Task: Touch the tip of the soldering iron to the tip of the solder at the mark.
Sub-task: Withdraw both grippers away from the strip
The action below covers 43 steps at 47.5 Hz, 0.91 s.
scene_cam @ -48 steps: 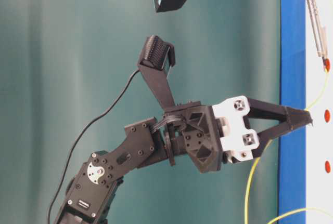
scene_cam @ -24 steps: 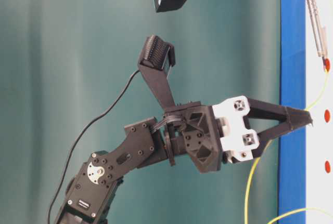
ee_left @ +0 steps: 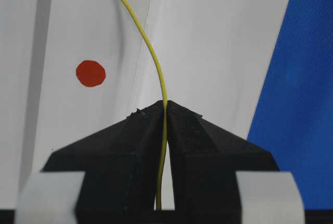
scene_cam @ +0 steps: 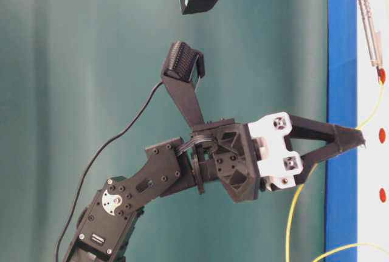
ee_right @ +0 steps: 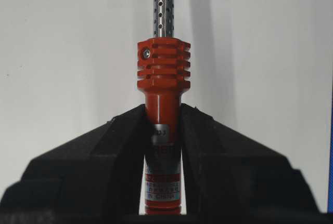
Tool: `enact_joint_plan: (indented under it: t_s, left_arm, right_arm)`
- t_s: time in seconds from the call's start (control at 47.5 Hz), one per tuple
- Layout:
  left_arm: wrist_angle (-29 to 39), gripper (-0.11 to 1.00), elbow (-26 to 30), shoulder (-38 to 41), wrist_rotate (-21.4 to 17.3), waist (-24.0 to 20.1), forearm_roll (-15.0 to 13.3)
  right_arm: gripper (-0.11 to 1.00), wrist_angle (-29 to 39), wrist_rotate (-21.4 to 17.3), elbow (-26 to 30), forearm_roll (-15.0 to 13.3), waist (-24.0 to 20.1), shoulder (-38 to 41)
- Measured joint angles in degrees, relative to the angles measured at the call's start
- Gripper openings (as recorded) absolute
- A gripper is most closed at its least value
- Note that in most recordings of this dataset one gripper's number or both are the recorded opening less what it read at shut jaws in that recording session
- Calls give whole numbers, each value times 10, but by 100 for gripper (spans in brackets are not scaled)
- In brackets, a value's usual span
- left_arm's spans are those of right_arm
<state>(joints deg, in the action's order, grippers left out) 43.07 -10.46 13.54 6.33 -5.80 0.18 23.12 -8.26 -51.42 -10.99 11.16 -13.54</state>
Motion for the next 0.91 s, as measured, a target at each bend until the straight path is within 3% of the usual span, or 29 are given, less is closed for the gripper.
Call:
enact_joint_plan:
  t_s: [0.189, 0.358, 0.674, 0.905]
  left_arm:
    - [4, 2, 0, -5, 0, 0, -1]
    - [13, 2, -12, -57, 0, 0, 0]
    - [9, 2, -89, -158, 10, 0, 0]
    - [-7, 2, -119, -186, 11, 0, -1]
  right_arm:
    - [6, 0, 0, 0, 0, 1, 0]
    - [6, 0, 0, 0, 0, 1, 0]
    - [6, 0, 0, 0, 0, 1, 0]
    - [6, 0, 0, 4, 0, 1, -1]
